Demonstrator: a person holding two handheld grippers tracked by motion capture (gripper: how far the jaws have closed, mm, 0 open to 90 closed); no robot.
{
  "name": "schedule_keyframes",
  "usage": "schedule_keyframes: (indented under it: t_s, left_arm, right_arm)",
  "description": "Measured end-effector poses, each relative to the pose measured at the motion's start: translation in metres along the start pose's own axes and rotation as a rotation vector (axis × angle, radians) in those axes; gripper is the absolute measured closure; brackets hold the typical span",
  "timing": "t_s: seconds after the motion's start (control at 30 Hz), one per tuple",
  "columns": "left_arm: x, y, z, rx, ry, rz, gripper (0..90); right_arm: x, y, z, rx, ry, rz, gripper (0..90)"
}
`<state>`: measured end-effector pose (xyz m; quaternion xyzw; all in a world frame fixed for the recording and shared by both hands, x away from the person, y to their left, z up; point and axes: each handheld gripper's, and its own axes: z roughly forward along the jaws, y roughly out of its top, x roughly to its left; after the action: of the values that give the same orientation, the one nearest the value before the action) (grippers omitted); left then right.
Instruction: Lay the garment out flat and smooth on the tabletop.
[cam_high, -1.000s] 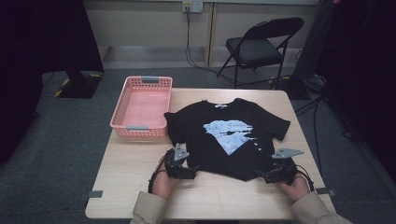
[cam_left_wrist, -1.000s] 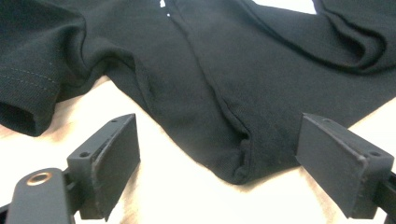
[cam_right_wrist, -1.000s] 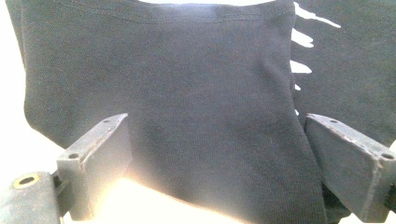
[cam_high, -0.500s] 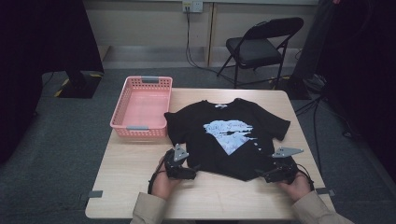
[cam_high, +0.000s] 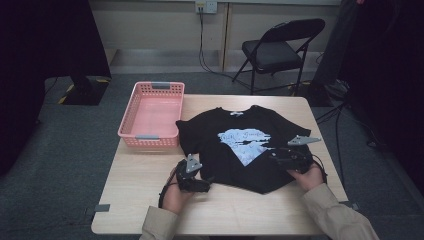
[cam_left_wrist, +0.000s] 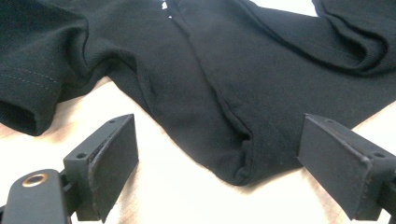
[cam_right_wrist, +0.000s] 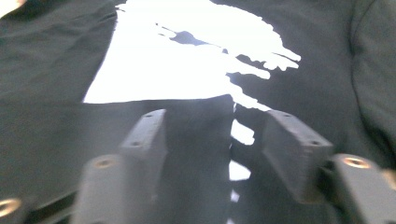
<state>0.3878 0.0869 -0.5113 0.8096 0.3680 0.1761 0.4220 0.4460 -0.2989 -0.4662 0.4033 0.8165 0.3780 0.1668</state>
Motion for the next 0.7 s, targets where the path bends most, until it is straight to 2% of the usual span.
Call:
schedule_keyframes:
  t_s: [0.1, 0.17, 0.37, 0.57, 0.7]
  left_arm:
    - [0.000, 0.000, 0.000, -0.001, 0.000, -0.001, 12.0]
    - [0.000, 0.000, 0.000, -0.001, 0.000, -0.001, 12.0]
    - [0.000, 0.000, 0.000, -0.001, 0.000, -0.001, 12.0]
    - [0.000, 0.000, 0.000, -0.001, 0.000, -0.001, 12.1]
    - [0.000, 0.000, 0.000, -0.001, 0.000, -0.001, 12.1]
  right_arm:
    - [-0.002, 0.006, 0.010, 0.005, -0.030, -0.001, 45.1]
    - [-0.005, 0.010, 0.016, 0.008, -0.029, 0.011, 48.6]
    - [-0.006, 0.013, 0.023, 0.030, -0.049, 0.003, 52.4]
    - [-0.010, 0.013, 0.031, 0.048, -0.046, 0.009, 58.6]
    - [-0.008, 0.013, 0.036, 0.063, -0.044, 0.003, 61.6]
